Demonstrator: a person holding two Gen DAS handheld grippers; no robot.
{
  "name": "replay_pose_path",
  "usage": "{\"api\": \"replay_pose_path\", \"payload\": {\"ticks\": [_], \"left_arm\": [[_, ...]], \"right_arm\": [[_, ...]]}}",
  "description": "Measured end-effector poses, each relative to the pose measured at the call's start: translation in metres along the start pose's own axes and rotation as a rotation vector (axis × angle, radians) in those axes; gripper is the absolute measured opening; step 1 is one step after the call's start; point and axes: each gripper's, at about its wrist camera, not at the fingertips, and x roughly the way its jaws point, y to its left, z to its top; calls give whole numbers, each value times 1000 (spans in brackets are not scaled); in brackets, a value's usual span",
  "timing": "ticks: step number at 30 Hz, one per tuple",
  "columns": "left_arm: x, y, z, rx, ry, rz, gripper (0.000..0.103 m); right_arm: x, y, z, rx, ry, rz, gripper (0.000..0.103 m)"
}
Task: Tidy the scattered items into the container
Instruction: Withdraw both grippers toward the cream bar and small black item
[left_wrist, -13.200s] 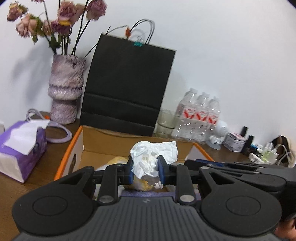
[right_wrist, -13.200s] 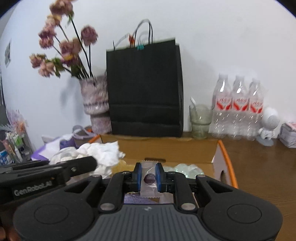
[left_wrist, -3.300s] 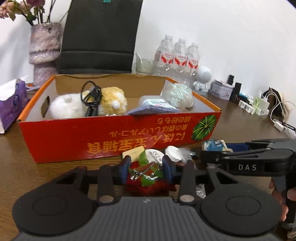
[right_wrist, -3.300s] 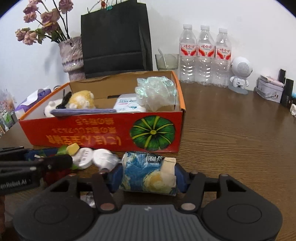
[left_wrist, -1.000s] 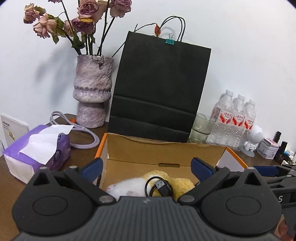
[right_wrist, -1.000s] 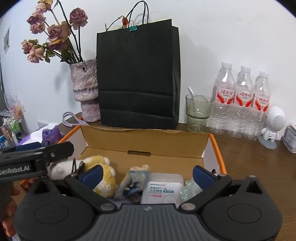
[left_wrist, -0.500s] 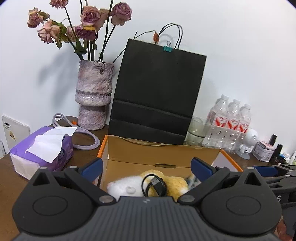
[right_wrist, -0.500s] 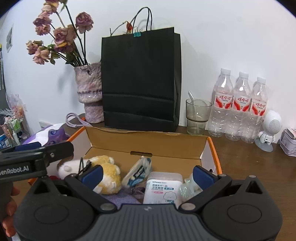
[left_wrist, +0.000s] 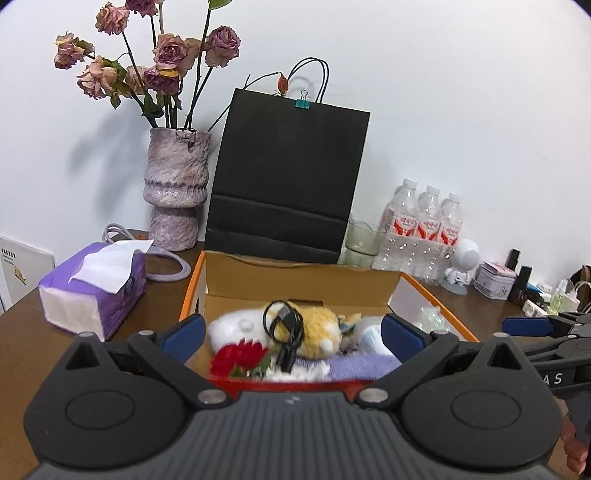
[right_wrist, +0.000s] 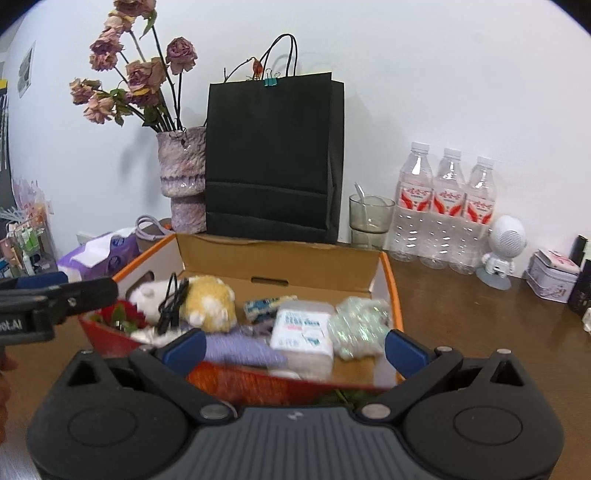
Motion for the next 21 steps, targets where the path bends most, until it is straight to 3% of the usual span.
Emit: {"api": "replay_pose_path", "payload": {"ticks": [5,12,21], "left_arm": [[-10,-5,-18,30,49,5,103],[-4,-17,-45,69,133,0,103],[31,-39,-64,101,192,0,103]], "right_arm": [[-15,-10,-26,-4,0,-13,103],[-2,-29,-63,-4,100,-32,103],[16,-33,-75,34,116,3,98]]}}
